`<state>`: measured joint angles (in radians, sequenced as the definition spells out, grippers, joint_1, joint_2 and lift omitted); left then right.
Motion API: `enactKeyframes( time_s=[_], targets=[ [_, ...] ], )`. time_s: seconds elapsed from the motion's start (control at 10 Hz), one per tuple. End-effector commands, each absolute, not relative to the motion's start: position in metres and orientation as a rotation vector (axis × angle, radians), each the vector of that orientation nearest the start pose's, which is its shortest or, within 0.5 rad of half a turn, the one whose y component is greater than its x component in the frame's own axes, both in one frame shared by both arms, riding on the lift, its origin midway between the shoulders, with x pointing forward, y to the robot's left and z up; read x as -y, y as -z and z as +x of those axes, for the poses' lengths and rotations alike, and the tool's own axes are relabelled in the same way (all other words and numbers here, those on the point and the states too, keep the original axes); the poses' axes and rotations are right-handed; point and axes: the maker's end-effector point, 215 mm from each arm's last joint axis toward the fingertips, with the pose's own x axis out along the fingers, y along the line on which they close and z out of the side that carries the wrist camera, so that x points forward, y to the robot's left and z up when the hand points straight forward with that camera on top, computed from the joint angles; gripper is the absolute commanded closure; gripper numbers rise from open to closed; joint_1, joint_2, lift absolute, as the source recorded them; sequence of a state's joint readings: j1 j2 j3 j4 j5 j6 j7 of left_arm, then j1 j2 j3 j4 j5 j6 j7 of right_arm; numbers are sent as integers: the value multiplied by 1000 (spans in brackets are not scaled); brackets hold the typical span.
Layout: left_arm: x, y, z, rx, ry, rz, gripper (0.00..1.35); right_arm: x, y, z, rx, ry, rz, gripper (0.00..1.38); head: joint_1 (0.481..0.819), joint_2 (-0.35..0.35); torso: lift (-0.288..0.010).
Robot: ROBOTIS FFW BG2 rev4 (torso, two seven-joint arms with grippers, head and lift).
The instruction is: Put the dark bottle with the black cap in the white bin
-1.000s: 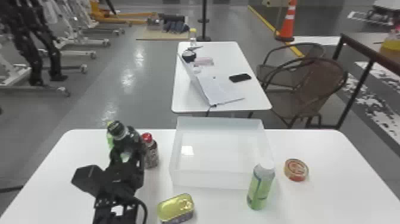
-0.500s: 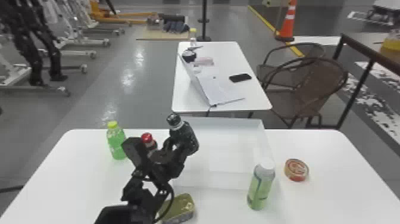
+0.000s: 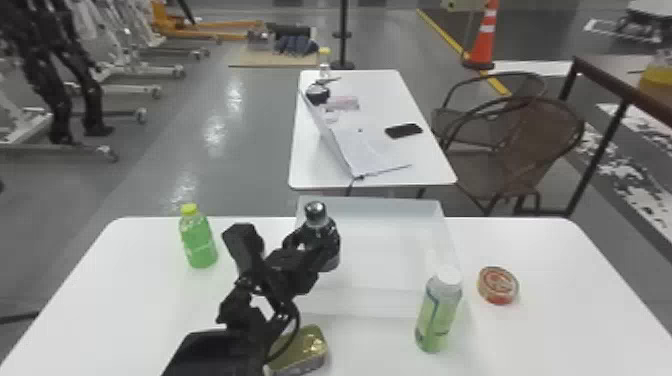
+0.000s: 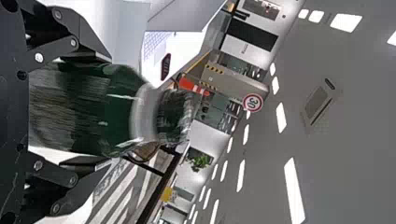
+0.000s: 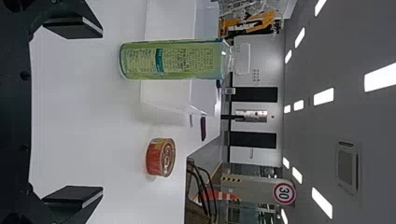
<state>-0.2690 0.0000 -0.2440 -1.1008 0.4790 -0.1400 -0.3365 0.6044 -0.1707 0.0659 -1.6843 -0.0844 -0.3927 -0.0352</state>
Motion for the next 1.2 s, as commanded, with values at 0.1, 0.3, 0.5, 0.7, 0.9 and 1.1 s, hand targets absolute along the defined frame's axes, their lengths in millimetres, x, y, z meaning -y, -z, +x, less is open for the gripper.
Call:
enactKeyframes(
  time_s=[0.1,0.3,0.5,0.7,0.9,1.1],
  targets=[
    [-57,365,629,-37,468,-431,108,236,457,368,-107,-75,-34,111,549,0,-100],
    [-58,360,628,-12,464,-435,127,236,457,368,-107,-75,-34,111,549,0,-100],
    [-86,341,625,51,414,-398,122,236,457,368,-107,-75,-34,111,549,0,-100],
    [-166,327,604,121,244,-309,121,234,457,367,-106,-75,-36,111,549,0,-100],
    [-242,344,553,132,83,-201,127,234,455,367,-103,-76,-37,113,549,0,-100],
    [-301,380,486,113,-94,-144,127,234,454,367,-102,-80,-41,113,549,0,-100]
  ],
)
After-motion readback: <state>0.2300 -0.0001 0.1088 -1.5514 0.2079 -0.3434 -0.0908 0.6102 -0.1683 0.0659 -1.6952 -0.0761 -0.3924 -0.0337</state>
